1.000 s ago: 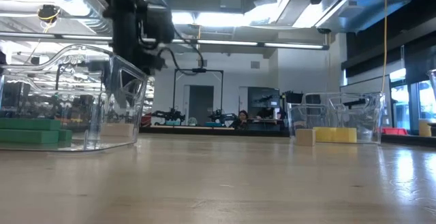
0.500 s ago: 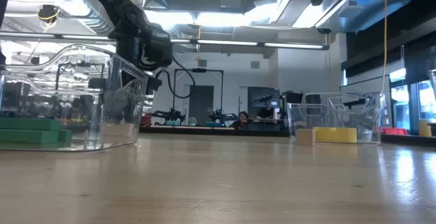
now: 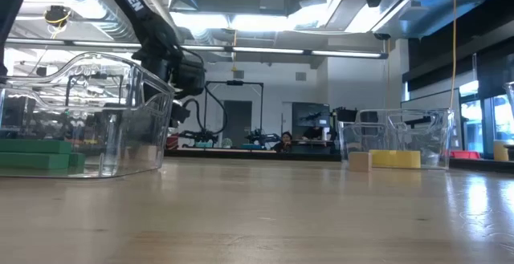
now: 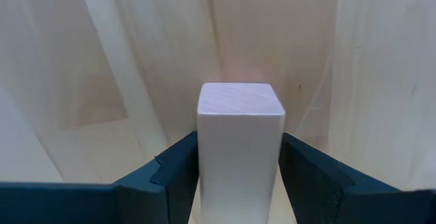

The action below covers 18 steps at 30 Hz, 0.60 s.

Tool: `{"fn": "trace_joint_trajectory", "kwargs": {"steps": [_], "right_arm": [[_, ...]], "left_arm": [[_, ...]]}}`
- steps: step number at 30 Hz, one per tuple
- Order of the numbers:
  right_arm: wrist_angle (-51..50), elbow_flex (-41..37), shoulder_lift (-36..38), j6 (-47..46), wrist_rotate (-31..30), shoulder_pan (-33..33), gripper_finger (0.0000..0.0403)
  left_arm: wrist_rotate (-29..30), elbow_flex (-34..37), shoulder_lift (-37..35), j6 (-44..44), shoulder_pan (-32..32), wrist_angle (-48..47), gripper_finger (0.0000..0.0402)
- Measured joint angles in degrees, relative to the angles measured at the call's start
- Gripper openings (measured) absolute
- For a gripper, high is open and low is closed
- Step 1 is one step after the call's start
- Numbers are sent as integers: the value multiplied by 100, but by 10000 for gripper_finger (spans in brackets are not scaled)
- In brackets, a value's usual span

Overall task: Sort & place blocks by color
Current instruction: Put the top left brown block into the bottom right transparent bin

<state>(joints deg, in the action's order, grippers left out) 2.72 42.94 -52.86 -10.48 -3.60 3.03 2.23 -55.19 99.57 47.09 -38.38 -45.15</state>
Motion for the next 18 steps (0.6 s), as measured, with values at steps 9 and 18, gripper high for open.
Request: {"fn": "trace_joint_trajectory", "kwargs": {"steps": [9, 18], "right_arm": [[1, 0, 0, 2, 2, 0, 259], [0, 0, 0, 22, 4, 0, 259]], "left_arm": [[21, -1, 22, -253, 30, 16, 141], [-290, 16, -692, -1099, 30, 77, 119]]}}
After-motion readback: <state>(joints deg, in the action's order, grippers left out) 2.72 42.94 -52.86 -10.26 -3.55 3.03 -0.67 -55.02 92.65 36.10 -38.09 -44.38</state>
